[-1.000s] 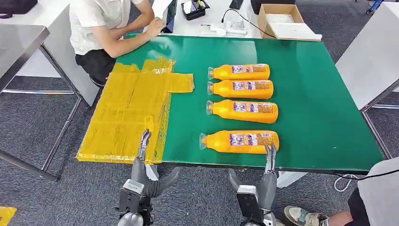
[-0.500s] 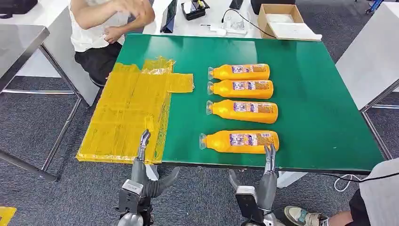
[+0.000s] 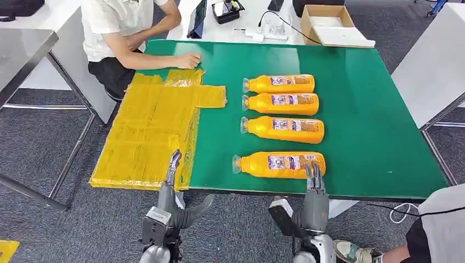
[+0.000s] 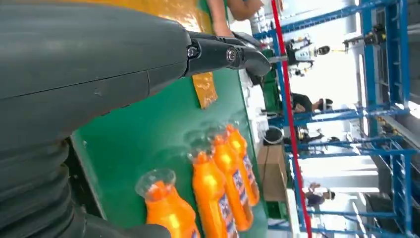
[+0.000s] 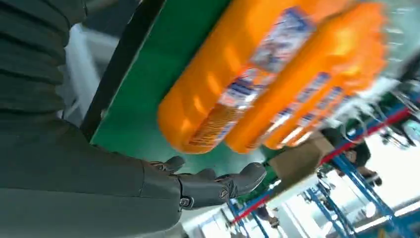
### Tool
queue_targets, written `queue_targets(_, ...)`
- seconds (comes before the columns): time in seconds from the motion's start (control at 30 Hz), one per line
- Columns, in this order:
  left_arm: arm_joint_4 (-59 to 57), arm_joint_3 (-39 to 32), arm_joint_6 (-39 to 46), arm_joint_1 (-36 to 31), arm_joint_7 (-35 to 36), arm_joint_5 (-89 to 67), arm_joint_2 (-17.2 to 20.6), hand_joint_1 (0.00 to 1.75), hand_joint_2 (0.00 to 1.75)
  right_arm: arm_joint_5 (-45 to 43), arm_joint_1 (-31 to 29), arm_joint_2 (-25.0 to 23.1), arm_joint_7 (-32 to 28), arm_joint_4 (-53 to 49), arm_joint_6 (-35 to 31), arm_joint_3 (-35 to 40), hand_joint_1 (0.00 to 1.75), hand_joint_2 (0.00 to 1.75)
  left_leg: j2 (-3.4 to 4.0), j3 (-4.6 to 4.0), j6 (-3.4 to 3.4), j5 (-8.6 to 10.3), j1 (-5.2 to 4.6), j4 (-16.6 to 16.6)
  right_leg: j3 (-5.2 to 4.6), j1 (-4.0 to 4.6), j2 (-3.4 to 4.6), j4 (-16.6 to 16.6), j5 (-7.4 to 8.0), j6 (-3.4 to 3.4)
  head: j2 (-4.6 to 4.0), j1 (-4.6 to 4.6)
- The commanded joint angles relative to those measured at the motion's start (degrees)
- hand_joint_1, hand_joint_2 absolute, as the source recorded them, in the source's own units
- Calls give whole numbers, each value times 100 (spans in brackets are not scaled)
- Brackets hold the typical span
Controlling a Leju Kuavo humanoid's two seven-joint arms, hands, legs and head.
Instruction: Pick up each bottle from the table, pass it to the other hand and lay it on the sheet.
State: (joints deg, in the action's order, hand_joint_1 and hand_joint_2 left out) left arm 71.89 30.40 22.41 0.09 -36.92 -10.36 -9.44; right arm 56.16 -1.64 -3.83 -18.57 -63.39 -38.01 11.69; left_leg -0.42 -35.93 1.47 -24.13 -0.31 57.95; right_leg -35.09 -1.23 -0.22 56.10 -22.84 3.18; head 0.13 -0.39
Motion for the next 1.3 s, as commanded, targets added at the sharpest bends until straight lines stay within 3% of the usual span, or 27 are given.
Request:
queue_targets(0.03,-524,92,-277,-417,40,-19,-66,0,175,1102,-1201,728,622,1643,-164,477,0,175,11,20,-5,-4,1,-7,18,1,9,-8,2,-6,0,-2)
queue_targets(0.07,-535,104,-302,-439,40,-18,-73,0,175,1121,-1299,724,622,1696,-69,541,0,175,22,58,-13,-20,8,-7,56,10,18,-12,-10,-19,0,-4)
queue_targets(0.17,-534,103,-300,-449,42,-19,-78,0,175,1120,-1343,702,622,1688,-52,551,0,175,12,17,-7,-4,3,-4,15,4,8,-6,2,-7,0,-4)
queue_targets(0.23,-564,121,-346,-472,46,-12,-77,0,175,1252,-1430,727,729,1772,40,709,0,175,14,54,-15,-20,9,-4,51,12,9,-8,-13,-19,0,-4)
queue_targets(0.3,-603,136,-396,-519,69,9,-98,0,175,1489,-1653,765,903,1957,143,978,0,175,10,21,-7,-6,5,-4,17,7,7,-5,-1,-8,0,-4)
queue_targets(0.4,-612,160,-418,-544,71,13,-107,0,175,1671,-1794,763,963,2041,140,1147,0,175,28,56,-14,-26,12,4,50,14,24,-1,-13,-18,0,-4)
queue_targets(0.53,-604,179,-425,-555,83,19,-105,0,175,1965,-1910,750,1102,1968,196,1447,0,175,11,22,-8,-6,5,-2,20,6,7,-3,-1,-9,0,-2)
queue_targets(0.63,-623,195,-460,-570,90,27,-104,0,175,1802,-1959,708,1087,1921,603,1581,0,175,20,46,-14,-19,10,1,41,12,16,-2,-10,-18,0,-4)
queue_targets(0.67,-625,197,-466,-574,90,28,-102,0,175,1803,-1973,711,1098,1942,649,1600,0,175,13,19,-8,-7,4,-1,15,6,10,-1,-2,-9,0,-4)
queue_targets(0.8,-625,198,-466,-576,91,32,-108,0,175,1789,-2000,730,1125,2001,677,1614,0,175,15,57,-17,-25,12,1,55,14,11,-3,-18,-22,0,-4)
queue_targets(0.83,-625,198,-466,-576,91,32,-108,0,175,1789,-2000,730,1125,2001,677,1614,0,175,7,27,-9,-10,7,-1,27,8,4,-3,-6,-12,0,-2)
queue_targets(1.1,-625,198,-466,-576,91,32,-108,0,175,1789,-2000,730,1125,2001,677,1614,0,175,9,37,-12,-14,8,1,36,10,6,-2,-9,-15,0,-4)
queue_targets(1.3,-530,239,-487,-568,130,-45,-74,0,175,1739,-2207,806,1500,2331,1242,1775,0,175,9,35,-11,-13,6,0,33,8,5,-2,-9,-14,0,-4)
